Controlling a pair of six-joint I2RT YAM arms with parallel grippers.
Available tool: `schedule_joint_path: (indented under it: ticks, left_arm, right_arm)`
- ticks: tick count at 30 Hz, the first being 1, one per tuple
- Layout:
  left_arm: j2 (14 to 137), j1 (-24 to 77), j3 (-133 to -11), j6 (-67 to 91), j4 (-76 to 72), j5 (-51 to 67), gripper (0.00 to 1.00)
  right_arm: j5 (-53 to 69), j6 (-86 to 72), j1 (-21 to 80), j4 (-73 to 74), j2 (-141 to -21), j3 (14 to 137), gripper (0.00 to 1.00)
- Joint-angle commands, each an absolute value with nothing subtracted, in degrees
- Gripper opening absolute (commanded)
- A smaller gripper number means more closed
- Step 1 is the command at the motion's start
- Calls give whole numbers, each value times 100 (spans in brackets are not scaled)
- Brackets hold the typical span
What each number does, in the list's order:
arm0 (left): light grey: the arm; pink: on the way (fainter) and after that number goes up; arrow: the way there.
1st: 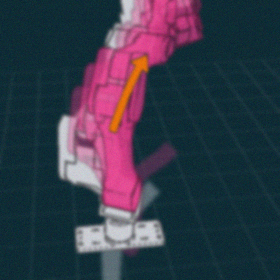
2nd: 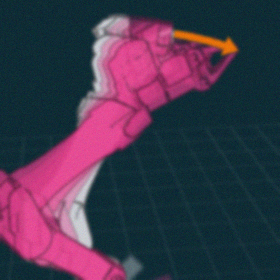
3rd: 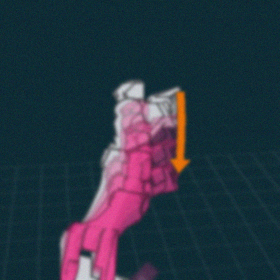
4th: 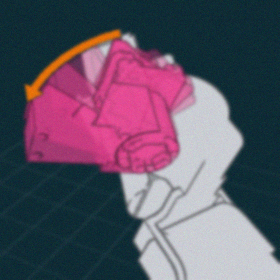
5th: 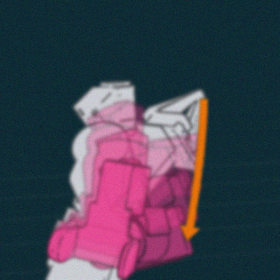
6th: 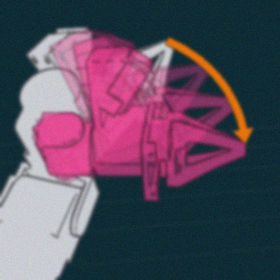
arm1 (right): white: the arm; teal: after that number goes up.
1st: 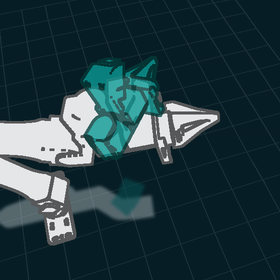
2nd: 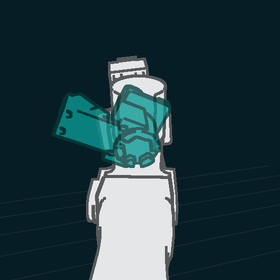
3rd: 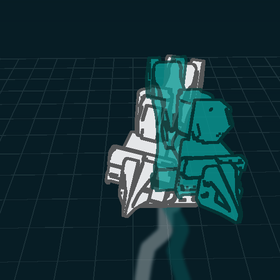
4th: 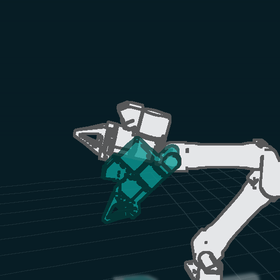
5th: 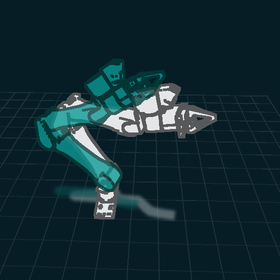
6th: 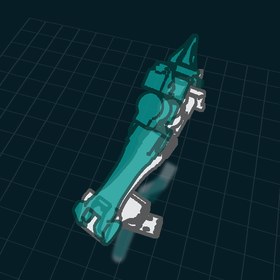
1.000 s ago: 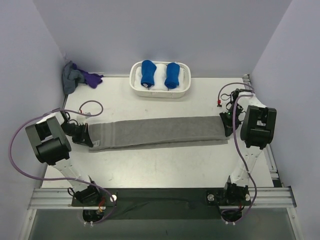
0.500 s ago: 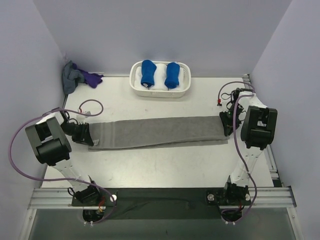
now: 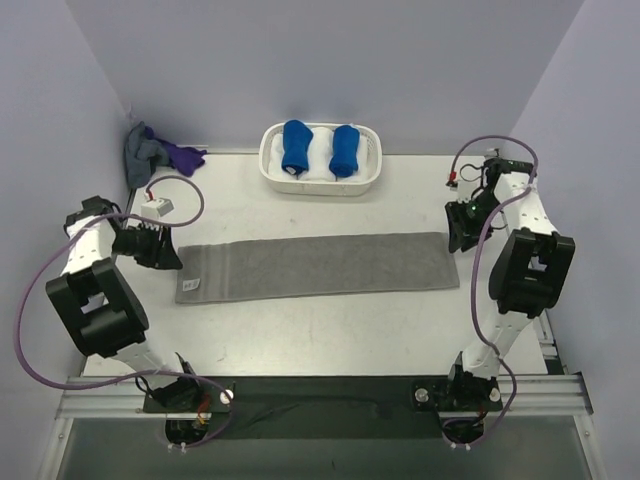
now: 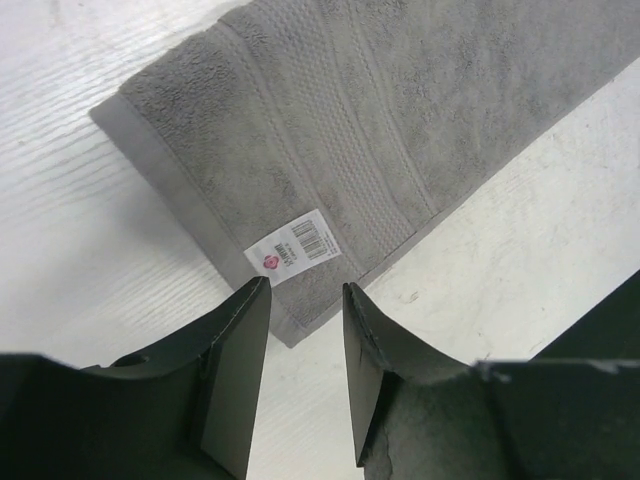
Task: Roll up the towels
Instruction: Fold the towel
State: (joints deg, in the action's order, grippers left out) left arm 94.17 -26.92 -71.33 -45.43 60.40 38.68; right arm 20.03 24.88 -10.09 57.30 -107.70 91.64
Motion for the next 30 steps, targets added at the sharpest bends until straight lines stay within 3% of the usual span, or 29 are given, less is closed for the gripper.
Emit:
schedule_joint_path:
  ticks: [1,11,16,24,30]
  left_arm:
    - [9694,-2619,-7023,-4509,5961,4263,45]
    - [10669,-2602,-6767,-3298,4624,3509,40]
    - [10749,-2628,-6987,-3225,4588,3296,40]
    - [10125,-2479,-7391,-3894,5440,4358,45]
    - [10546,-2268,-7716,-2692,4600,5158,41]
  right_arm:
    - [2224,2268,-941,6004,-11240,8913,36]
    - [1538,1846,-940,5326,-12084,8613,32]
    - [1626,1846,-975,5344,-11945,8806,30]
    - [2644,1293,-1134,5239,-11241,9368,31]
    - [3277,625,-923,5124,-11873,10133,26]
